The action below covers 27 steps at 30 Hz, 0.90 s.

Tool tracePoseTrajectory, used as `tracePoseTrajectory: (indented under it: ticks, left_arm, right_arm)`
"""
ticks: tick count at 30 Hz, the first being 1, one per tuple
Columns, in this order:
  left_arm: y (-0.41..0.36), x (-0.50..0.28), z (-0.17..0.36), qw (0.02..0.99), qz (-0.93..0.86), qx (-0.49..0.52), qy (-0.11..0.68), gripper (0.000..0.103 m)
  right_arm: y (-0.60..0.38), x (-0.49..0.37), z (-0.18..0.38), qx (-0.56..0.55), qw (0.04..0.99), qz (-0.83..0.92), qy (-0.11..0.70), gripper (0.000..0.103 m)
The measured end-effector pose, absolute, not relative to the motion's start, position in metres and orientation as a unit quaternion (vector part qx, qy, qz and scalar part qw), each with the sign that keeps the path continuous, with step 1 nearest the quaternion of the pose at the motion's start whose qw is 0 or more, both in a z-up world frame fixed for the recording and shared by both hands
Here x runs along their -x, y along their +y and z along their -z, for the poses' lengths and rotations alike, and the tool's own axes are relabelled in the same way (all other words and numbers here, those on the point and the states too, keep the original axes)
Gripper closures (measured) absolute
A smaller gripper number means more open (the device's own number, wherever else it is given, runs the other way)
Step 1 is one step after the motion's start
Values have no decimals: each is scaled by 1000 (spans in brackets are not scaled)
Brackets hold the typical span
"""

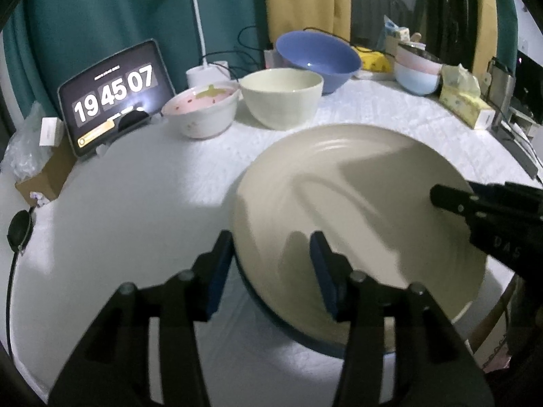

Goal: Organize plates and bowls

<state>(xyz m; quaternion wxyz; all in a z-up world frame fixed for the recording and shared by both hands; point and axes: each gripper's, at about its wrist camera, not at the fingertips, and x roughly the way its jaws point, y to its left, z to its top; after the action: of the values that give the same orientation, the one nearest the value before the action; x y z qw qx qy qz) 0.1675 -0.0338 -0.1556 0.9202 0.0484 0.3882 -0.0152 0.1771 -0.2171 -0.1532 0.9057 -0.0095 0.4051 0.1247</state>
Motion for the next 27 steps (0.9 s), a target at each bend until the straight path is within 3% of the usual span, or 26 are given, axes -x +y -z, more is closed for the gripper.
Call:
tracePoseTrajectory:
  ticks: [27]
  left_arm:
    - [-9, -189, 173, 898, 21, 58, 435, 53]
  right_arm:
    - [-240, -194, 166, -44, 886, -147, 437, 70]
